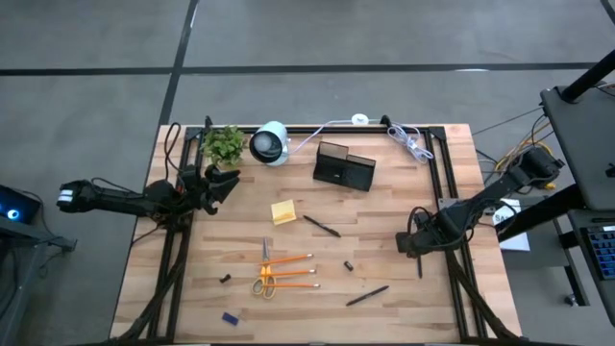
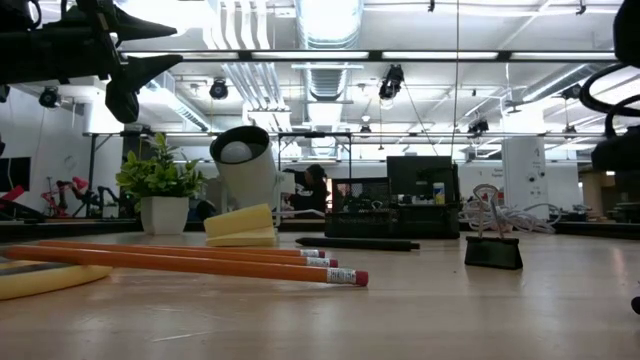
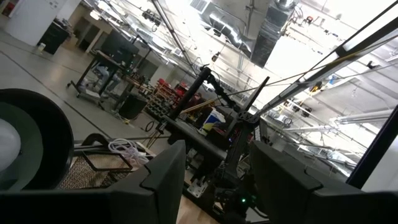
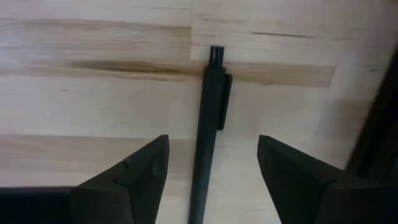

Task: Pick and place office supplies into organizer
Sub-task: Put the middle right pen into the desk organizer

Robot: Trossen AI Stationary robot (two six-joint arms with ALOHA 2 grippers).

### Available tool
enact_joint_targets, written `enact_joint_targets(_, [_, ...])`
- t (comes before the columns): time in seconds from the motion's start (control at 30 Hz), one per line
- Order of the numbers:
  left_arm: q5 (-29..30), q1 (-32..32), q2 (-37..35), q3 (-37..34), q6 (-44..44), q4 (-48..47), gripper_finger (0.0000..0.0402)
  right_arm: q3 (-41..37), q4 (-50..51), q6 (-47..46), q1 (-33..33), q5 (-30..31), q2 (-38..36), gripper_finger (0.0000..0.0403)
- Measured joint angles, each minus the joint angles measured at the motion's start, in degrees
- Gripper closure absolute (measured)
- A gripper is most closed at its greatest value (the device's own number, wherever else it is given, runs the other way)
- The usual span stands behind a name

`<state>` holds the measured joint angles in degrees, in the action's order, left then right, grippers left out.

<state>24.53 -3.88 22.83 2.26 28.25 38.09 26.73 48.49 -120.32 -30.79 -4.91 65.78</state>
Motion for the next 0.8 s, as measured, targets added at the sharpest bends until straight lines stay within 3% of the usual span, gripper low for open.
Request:
enact_joint_targets(0.53, [0.0, 0.0, 0.0, 0.0, 0.1, 0.0, 0.0235, -2.5, -3.2, 0.3, 0.0, 0.1, -0.1, 0.0182])
enact_joint_targets(0.8, [0.0, 0.0, 0.0, 0.0, 0.1, 0.0, 0.0235, -2.6, -3.9, 1.8, 0.0, -1.5, 0.0, 0.0229])
